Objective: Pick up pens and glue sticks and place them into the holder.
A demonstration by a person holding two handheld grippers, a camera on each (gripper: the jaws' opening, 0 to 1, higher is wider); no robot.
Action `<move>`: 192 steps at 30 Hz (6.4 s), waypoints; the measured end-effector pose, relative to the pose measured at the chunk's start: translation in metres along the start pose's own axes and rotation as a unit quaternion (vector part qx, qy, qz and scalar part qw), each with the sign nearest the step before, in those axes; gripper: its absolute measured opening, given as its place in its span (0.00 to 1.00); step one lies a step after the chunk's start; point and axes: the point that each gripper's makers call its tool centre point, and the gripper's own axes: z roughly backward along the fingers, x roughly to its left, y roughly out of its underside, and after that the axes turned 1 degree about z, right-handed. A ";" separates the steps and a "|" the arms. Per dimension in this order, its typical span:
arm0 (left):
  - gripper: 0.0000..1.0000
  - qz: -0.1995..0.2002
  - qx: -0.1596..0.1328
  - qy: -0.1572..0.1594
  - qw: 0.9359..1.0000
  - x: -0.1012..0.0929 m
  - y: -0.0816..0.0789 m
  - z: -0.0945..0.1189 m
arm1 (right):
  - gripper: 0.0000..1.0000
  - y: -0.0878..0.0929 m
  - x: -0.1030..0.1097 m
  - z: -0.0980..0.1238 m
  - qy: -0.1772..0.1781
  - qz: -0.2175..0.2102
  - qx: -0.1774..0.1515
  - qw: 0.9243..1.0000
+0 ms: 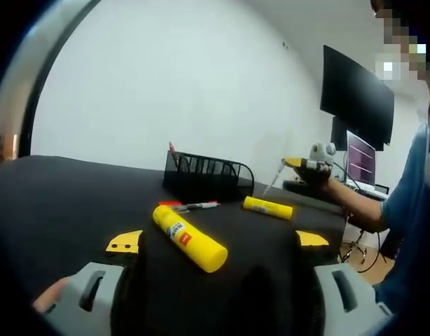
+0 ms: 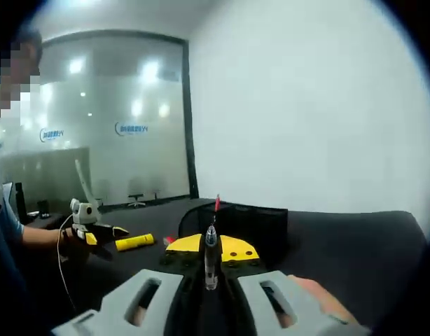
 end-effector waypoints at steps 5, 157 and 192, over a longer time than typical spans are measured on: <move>0.81 0.000 -0.003 0.002 1.000 0.000 -0.002 0.001 | 0.05 -0.018 0.006 -0.010 0.000 0.008 -0.014 1.000; 0.78 -0.004 0.009 -0.008 1.000 0.009 0.002 -0.002 | 0.12 0.036 0.113 -0.149 -0.211 0.160 0.093 0.960; 0.78 -0.012 0.010 -0.008 1.000 0.005 0.004 -0.002 | 0.10 0.144 0.092 -0.165 -0.128 0.237 0.270 0.924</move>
